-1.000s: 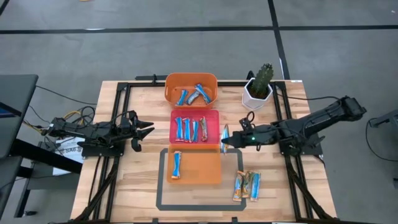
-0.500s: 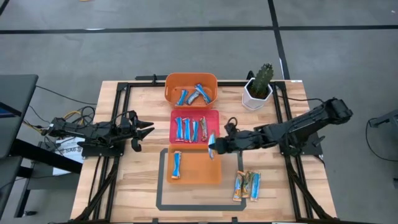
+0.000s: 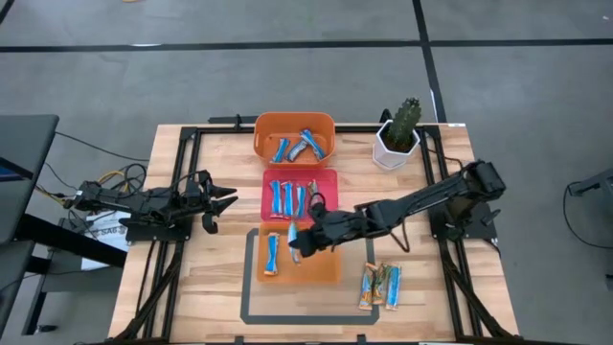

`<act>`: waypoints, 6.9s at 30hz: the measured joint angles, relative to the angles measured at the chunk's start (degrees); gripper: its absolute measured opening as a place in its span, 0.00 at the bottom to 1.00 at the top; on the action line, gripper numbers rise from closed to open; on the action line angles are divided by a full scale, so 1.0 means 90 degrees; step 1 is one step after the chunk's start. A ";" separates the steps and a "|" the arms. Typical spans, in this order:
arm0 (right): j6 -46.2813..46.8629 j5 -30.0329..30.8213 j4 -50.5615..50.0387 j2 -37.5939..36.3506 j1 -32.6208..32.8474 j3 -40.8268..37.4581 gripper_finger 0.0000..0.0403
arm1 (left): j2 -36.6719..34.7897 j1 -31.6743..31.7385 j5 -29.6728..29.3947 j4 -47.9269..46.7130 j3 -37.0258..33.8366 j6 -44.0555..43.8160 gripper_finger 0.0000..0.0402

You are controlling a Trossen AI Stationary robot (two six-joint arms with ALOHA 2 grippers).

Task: Pick and place Granola Bars by type
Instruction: Put the yellow granola bar into the bottom orange bin

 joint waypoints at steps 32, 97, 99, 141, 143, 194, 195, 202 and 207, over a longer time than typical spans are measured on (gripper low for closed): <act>0.0117 0.0205 -0.0851 0.0347 -0.0041 0.0378 0.11 | 0.0000 -0.0001 -0.0001 0.0001 0.0000 0.0000 0.26; 0.0619 -0.0324 -0.1089 0.1794 -0.0083 0.0852 0.19 | 0.0024 0.0001 0.0000 0.0000 0.0000 0.0001 0.26; 0.0616 -0.0324 -0.1026 0.1794 -0.0083 0.0852 0.19 | 0.0024 -0.0001 -0.0001 0.0001 0.0001 0.0000 0.26; -0.1181 0.0728 -0.3644 -0.2202 0.0141 0.0704 0.19 | 0.0024 -0.0001 0.0000 0.0000 0.0000 -0.0001 0.26; -0.1224 0.0728 -0.3699 -0.2312 0.0143 0.0704 0.19 | 0.0024 0.0001 0.0000 0.0002 0.0000 0.0000 0.26; 0.4838 0.0306 -0.8299 -0.1541 0.3700 0.0704 0.19 | 0.0024 0.0001 0.0000 0.0000 0.0002 -0.0002 0.26; 0.4920 0.0338 -0.8307 -0.1540 0.3710 0.0704 0.19 | 0.0024 -0.0002 0.0000 0.0000 0.0000 0.0000 0.26; 0.5058 0.0440 -0.8521 -0.1542 0.3711 0.0704 0.19 | 0.0024 -0.0002 0.0000 0.0000 0.0000 -0.0002 0.26; 0.5019 0.0545 -0.8544 -0.1542 0.3714 0.0704 0.23 | 0.0024 0.0001 0.0000 0.0001 0.0000 -0.0001 0.26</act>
